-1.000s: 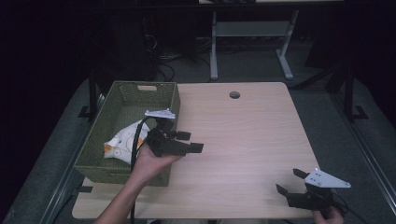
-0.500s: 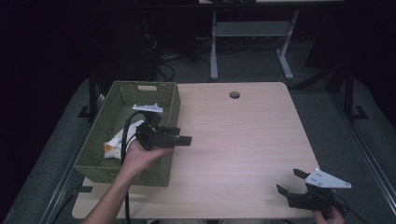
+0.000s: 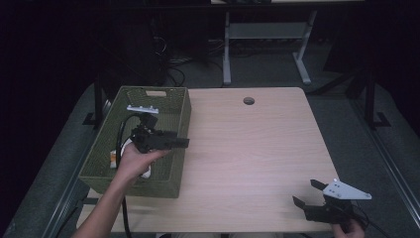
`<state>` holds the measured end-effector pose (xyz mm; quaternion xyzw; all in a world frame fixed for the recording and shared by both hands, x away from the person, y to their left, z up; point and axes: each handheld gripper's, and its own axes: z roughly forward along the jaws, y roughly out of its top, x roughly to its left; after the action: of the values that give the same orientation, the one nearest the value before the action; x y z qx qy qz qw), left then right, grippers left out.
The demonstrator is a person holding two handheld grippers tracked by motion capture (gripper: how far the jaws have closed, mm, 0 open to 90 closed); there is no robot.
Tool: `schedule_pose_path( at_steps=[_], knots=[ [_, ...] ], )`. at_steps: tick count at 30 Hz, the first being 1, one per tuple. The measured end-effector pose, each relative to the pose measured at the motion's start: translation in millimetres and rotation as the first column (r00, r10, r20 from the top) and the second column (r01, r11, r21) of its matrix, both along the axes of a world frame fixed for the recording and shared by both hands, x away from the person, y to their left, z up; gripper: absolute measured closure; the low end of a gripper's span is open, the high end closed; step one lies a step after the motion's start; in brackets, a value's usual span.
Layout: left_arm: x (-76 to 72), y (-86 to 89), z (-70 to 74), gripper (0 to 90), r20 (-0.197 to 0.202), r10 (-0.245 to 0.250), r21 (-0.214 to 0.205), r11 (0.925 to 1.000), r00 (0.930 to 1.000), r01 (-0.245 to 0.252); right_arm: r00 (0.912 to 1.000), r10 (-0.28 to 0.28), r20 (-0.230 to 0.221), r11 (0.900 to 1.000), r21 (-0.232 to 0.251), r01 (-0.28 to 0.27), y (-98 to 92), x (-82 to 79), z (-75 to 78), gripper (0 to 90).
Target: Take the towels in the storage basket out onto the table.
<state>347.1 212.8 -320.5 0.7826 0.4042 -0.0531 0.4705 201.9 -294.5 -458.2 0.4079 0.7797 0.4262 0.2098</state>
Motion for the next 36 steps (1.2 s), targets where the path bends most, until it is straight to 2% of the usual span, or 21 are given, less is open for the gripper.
schedule_pose_path(
  at_steps=[8, 15, 21, 24, 26, 28, 32, 36],
  knots=[
    [5.1, 28.1, -3.8, 21.8, -0.017, 0.035, -0.018, 0.9992, 0.9992, -0.035, 1.0, -0.005, 0.001, 1.0, 0.008, 0.005, -2.7, -0.7, 0.6, 13.8],
    [10.4, 42.1, -11.5, 20.8, -0.037, 0.062, -0.006, 0.998, 0.9974, -0.062, 1.0, 0.009, 0.001, 1.0, 0.003, -0.009, 0.7, -1.0, 0.8, 13.8],
    [15.8, 50.6, -14.3, 20.8, -0.052, 0.095, -0.034, 0.9947, 0.9941, -0.097, 0.9999, 0.012, -0.003, 0.9999, -0.005, -0.012, -0.2, -0.4, 0.1, 13.8],
    [18.0, 53.6, -16.3, 20.9, -0.056, 0.102, -0.014, 0.9946, 0.9932, -0.103, 1.0, 0.004, 0.001, 1.0, 0.004, -0.004, -1.9, -1.2, 1.0, 13.8],
    [20.2, 57.8, -18.7, 21.2, -0.061, 0.126, 0.003, 0.9921, 0.9902, -0.126, 1.0, 0.005, 0.003, 1.0, 0.007, -0.005, -1.8, -1.8, 1.4, 13.8],
    [21.0, 59.4, -19.8, 21.6, -0.062, 0.131, 0.006, 0.9914, 0.9895, -0.13, 1.0, 0.008, 0.001, 0.9999, 0.007, -0.008, -1.5, -1.8, 1.2, 13.8],
    [24.2, 69.5, -27.4, 22.8, -0.08, 0.162, 0.027, 0.9868, 0.9836, -0.16, 0.9998, 0.018, -0.003, 0.9998, 0.0, -0.018, -0.6, -1.4, 0.8, 13.8],
    [27.5, 81.3, -33.0, 23.7, -0.091, 0.202, 0.054, 0.9788, 0.9752, -0.198, 0.9997, 0.025, -0.002, 0.9997, 0.002, -0.025, 0.0, -0.9, 0.8, 13.8]
  ],
)
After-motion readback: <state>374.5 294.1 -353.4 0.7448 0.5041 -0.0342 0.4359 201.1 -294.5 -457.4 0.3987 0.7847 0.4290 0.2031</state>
